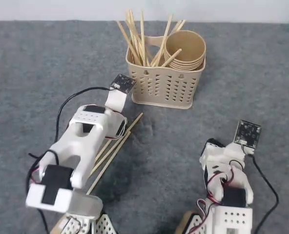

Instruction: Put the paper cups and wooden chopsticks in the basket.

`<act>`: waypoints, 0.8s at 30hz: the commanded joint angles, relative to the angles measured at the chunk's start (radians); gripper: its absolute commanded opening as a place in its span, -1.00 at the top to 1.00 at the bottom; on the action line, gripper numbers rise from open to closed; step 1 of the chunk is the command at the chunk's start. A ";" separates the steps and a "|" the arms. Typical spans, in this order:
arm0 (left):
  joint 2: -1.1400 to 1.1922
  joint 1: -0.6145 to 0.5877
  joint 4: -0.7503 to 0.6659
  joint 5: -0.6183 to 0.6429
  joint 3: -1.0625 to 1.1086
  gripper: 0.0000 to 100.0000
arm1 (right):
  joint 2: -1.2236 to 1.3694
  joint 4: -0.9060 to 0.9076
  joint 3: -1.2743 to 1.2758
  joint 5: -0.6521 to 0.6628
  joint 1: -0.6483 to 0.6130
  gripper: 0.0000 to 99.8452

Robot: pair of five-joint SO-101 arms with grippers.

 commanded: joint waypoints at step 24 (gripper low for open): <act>0.008 -0.184 0.571 -0.009 -0.510 0.98 | -0.053 0.042 0.015 0.023 0.015 0.98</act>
